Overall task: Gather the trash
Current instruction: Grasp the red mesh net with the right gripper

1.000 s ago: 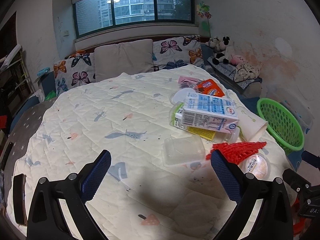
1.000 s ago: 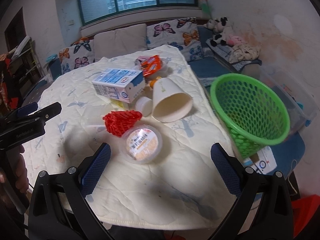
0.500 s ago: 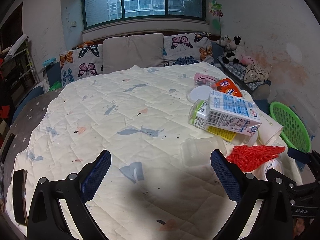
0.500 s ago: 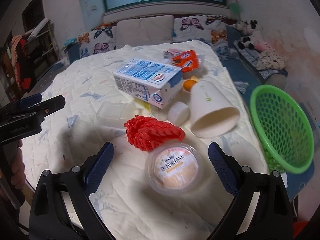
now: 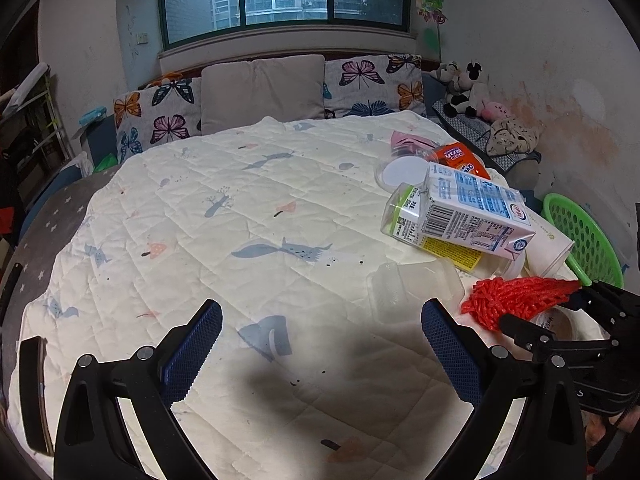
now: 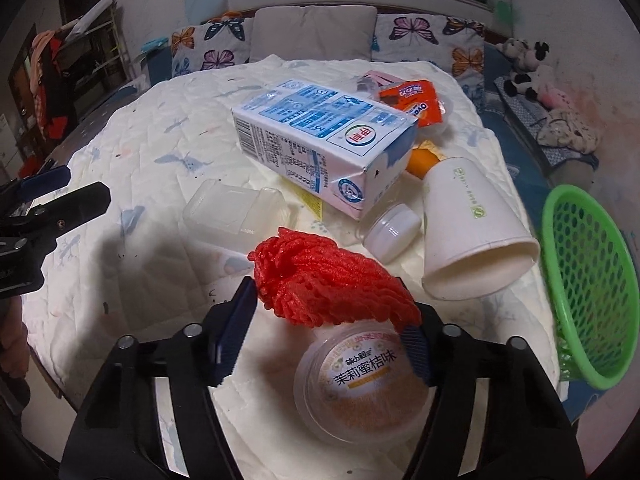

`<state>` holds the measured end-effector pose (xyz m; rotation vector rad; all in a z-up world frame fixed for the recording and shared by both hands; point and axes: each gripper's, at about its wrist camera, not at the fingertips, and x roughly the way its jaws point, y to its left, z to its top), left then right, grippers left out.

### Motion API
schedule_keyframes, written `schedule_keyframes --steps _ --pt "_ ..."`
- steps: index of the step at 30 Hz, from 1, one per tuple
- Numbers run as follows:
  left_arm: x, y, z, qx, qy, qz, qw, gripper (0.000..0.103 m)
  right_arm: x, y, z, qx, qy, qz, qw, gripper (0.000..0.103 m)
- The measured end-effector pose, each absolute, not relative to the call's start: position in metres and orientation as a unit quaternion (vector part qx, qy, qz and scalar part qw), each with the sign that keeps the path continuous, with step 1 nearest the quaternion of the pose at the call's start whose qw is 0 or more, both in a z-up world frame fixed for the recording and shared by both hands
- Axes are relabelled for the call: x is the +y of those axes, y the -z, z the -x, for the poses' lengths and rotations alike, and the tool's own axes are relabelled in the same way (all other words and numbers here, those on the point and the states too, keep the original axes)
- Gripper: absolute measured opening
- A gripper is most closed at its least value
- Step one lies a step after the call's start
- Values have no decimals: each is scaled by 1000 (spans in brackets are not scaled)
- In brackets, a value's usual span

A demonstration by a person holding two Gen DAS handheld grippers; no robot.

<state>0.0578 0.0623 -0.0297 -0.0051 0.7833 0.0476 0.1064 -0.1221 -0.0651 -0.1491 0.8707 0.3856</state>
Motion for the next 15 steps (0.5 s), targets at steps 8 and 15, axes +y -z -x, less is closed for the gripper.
schedule_keyframes --steps 8,15 --pt "47 36 -65 388 1 -16 922 97 -129 58 -100 410 -199 52 888 41" --pt "28 46 -74 399 30 -35 916 97 -146 40 -84 391 -204 18 897 36"
